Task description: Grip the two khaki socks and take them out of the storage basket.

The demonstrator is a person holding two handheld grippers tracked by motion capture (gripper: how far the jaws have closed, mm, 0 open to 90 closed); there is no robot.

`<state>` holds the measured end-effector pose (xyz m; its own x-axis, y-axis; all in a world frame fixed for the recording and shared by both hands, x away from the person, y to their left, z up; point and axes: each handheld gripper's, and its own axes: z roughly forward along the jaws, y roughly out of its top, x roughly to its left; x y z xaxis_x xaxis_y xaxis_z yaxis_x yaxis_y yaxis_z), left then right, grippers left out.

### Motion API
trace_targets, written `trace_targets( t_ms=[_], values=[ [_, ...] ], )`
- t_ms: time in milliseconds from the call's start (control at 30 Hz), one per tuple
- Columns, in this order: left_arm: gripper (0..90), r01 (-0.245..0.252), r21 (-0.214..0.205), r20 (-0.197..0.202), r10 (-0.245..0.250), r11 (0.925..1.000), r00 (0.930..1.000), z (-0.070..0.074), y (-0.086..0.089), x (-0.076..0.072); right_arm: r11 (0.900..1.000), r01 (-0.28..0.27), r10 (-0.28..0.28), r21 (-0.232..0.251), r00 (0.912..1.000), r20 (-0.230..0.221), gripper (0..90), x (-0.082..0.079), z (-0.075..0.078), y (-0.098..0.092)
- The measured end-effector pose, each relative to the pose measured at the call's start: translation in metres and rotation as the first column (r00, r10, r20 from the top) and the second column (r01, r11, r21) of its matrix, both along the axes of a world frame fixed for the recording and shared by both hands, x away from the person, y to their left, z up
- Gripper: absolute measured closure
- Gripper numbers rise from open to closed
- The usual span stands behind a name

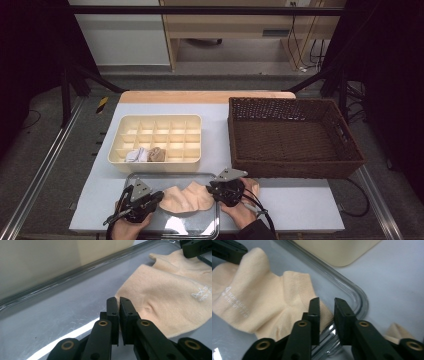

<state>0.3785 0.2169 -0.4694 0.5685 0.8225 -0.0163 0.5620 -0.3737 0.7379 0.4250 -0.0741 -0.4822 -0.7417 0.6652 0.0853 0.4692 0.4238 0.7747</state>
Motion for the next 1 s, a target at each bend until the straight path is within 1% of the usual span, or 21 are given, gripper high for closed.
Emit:
trace_targets(
  t_ms=[33,133,200,267,300,400,467,500,533,600,667,700,767,833,867,933,1000],
  values=[
    [85.9,-0.003,0.000,-0.001,0.003,1.0000,1.0000,0.000,0.001,0.000,1.0000,-0.007,0.007,0.000,1.0000,-0.005,83.4,-0.001,0.000,0.000],
    [86.5,-0.015,-0.001,0.002,0.015,0.9999,0.9999,0.002,0.004,0.001,0.9999,-0.013,0.013,-0.009,0.9997,-0.021,85.3,-0.005,0.005,-0.001],
    [86.6,-0.024,-0.002,0.008,0.024,0.9997,0.9997,0.003,0.008,0.000,0.9999,-0.004,0.004,0.011,0.9996,-0.026,85.5,-0.010,0.011,-0.008],
    [86.7,-0.025,0.005,0.004,0.025,0.9997,0.9997,0.003,0.011,0.000,0.9993,0.006,-0.005,0.038,0.9995,-0.032,85.5,-0.014,0.018,-0.016],
    [86.7,-0.026,0.005,0.002,0.026,0.9996,0.9997,0.003,0.011,0.000,0.9991,0.010,-0.008,0.042,0.9991,-0.041,85.5,-0.016,0.019,-0.020],
    [86.4,-0.020,0.024,-0.006,0.020,0.9995,0.9998,0.002,0.010,0.000,0.9993,0.016,-0.014,0.032,0.9975,-0.070,85.0,-0.019,0.013,-0.022],
    [84.9,-0.016,0.040,-0.010,0.016,0.9991,0.9998,0.001,0.008,-0.001,0.9997,0.019,-0.018,0.015,0.9974,-0.070,83.2,-0.017,0.008,-0.021],
    [83.5,-0.016,0.041,-0.012,0.017,0.9990,0.9998,0.001,0.008,-0.001,0.9997,0.018,-0.016,0.017,0.9979,-0.063,81.8,-0.017,0.008,-0.021],
    [81.8,-0.019,0.036,-0.015,0.019,0.9992,0.9997,0.001,0.009,-0.001,0.9993,0.018,-0.016,0.032,0.9984,-0.053,80.1,-0.016,0.009,-0.022],
    [78.1,-0.025,0.022,-0.013,0.025,0.9994,0.9996,0.003,0.011,-0.002,0.9965,0.036,-0.034,0.076,0.9987,-0.039,79.0,-0.017,0.017,-0.028],
    [72.7,-0.034,0.004,-0.001,0.034,0.9994,0.9994,0.005,0.012,-0.004,0.9925,0.067,-0.066,0.103,0.9977,-0.012,79.0,-0.017,0.027,-0.039],
    [70.4,-0.036,-0.003,0.004,0.036,0.9993,0.9993,0.006,0.013,-0.005,0.9902,0.082,-0.084,0.113,0.9965,0.009,79.0,-0.017,0.031,-0.046],
    [66.8,-0.045,-0.022,0.014,0.046,0.9987,0.9988,0.008,0.016,-0.007,0.9853,0.120,-0.125,0.121,0.9918,0.029,79.0,-0.018,0.038,-0.059],
    [64.7,-0.055,-0.045,0.025,0.056,0.9975,0.9981,0.010,0.018,-0.008,0.9805,0.157,-0.163,0.118,0.9856,0.044,79.1,-0.019,0.039,-0.072],
    [63.2,-0.056,-0.051,0.032,0.058,0.9971,0.9978,0.010,0.019,-0.008,0.9784,0.172,-0.178,0.115,0.9829,0.046,79.1,-0.019,0.038,-0.077],
    [61.7,-0.060,-0.066,0.040,0.063,0.9960,0.9972,0.011,0.020,-0.009,0.9737,0.198,-0.203,0.112,0.9784,0.036,79.0,-0.020,0.035,-0.086],
    [59.9,-0.056,-0.077,0.042,0.060,0.9955,0.9973,0.011,0.021,-0.009,0.9699,0.218,-0.223,0.109,0.9744,0.031,78.2,-0.021,0.031,-0.093]
  ],
)
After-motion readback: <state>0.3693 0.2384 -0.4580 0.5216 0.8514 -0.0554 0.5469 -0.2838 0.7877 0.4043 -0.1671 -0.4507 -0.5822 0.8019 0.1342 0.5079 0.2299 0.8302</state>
